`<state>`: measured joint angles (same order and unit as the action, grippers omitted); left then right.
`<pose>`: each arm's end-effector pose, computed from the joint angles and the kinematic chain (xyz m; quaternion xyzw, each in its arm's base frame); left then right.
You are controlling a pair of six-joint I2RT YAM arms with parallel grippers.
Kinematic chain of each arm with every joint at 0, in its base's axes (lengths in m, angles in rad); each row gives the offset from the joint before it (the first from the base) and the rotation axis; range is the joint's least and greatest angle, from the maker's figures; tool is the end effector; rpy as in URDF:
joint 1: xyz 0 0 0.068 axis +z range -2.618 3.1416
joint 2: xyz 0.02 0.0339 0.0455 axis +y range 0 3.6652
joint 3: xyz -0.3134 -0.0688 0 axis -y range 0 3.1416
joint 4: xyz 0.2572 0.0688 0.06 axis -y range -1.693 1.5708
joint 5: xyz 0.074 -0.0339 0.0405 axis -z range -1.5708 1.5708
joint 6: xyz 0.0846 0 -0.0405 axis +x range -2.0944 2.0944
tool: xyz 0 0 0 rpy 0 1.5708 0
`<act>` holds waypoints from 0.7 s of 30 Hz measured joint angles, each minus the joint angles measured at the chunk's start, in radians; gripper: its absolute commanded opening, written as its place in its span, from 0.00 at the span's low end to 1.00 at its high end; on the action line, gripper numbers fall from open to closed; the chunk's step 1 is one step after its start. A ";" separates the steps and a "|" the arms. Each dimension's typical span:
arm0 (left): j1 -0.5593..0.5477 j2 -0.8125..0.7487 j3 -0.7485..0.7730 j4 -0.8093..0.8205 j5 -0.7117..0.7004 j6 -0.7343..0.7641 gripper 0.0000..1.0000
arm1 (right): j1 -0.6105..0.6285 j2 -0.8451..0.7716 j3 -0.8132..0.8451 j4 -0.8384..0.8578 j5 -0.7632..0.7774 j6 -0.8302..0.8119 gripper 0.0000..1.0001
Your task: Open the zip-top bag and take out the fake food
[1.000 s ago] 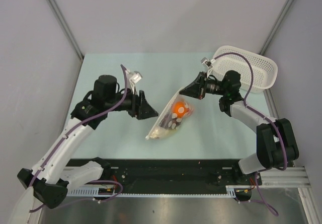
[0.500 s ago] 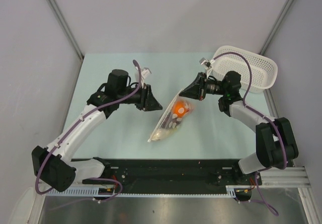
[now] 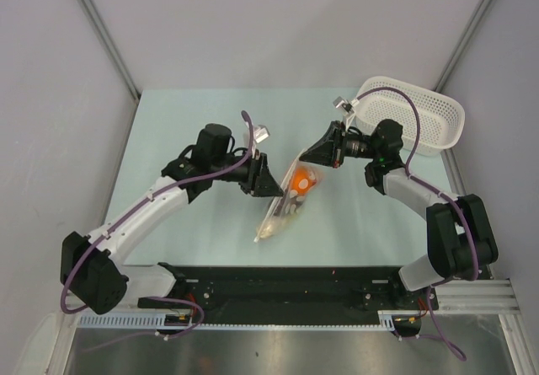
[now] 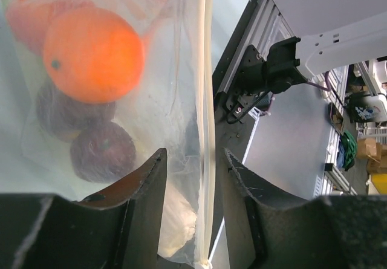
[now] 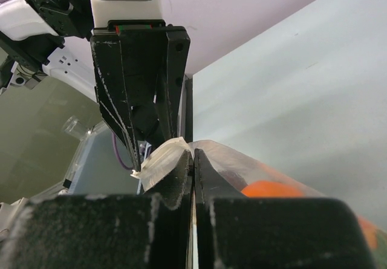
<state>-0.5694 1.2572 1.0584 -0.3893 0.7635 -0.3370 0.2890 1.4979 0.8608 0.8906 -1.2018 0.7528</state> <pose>0.2209 -0.2109 0.3447 0.2695 0.7923 -0.4870 0.2498 0.3042 0.1728 0.3475 -0.3191 0.5941 0.6248 0.3936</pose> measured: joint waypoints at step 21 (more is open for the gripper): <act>-0.001 0.012 -0.031 0.011 -0.027 0.006 0.16 | 0.005 0.006 0.000 0.006 0.000 0.008 0.00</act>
<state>-0.5701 1.2694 1.0279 -0.3782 0.7361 -0.3309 0.2935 1.5043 0.8608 0.8970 -1.2015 0.7609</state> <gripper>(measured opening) 0.369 0.008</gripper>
